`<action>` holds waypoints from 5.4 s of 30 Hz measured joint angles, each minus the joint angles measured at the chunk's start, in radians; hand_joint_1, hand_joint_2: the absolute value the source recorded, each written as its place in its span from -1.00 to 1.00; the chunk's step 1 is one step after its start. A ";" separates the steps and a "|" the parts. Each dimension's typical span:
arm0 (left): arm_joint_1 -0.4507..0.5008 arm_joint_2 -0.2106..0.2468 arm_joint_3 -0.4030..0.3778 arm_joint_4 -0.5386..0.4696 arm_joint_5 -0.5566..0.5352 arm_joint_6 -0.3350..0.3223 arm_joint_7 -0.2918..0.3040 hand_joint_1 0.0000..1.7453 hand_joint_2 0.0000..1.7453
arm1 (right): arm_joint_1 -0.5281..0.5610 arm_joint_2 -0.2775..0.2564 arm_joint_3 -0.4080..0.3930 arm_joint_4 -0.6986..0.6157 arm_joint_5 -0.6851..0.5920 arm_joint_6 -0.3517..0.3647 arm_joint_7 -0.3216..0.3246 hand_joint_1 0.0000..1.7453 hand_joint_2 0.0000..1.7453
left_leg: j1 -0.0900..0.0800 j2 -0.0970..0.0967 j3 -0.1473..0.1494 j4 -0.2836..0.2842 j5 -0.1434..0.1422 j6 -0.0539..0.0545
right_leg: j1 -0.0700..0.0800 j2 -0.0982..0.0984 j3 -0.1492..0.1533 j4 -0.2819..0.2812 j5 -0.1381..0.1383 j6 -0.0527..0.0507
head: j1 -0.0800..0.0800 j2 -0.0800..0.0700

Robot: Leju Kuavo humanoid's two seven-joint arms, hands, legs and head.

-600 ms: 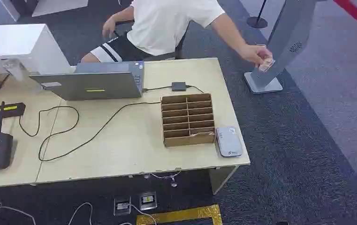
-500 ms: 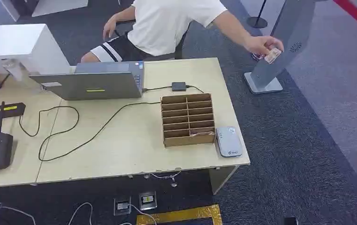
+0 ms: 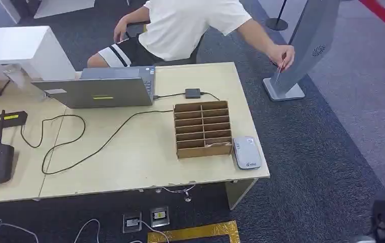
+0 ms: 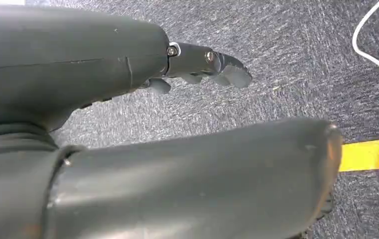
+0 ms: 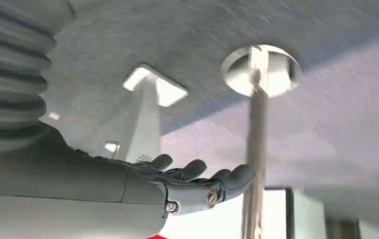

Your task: Pass the card to the sensor for recognition and then transmit it.

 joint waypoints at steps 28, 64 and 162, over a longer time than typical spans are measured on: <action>-0.007 -0.003 0.002 0.000 0.000 0.000 -0.064 -1.00 -1.00 | -0.852 0.144 0.865 0.008 0.006 0.001 -0.067 -1.00 1.00 | -0.001 -0.011 -0.006 0.000 0.011 0.001 | -0.001 -0.011 -0.004 0.004 0.004 0.002 | 0.000 0.000; -0.003 -0.011 -0.002 0.001 0.000 0.001 -0.074 -1.00 -1.00 | -0.638 0.050 2.052 -1.063 -0.660 0.583 0.374 -1.00 1.00 | 0.002 0.006 -0.019 0.003 0.013 -0.001 | 0.002 0.005 -0.022 0.002 0.016 -0.001 | 0.007 0.000; -0.015 -0.024 -0.049 0.001 0.000 0.001 -0.018 -1.00 -1.00 | -0.226 -0.091 2.062 -1.003 -0.920 0.399 0.371 1.00 1.00 | 0.003 0.002 -0.022 0.002 0.014 -0.002 | 0.003 0.002 -0.021 0.002 0.016 -0.001 | 0.006 0.000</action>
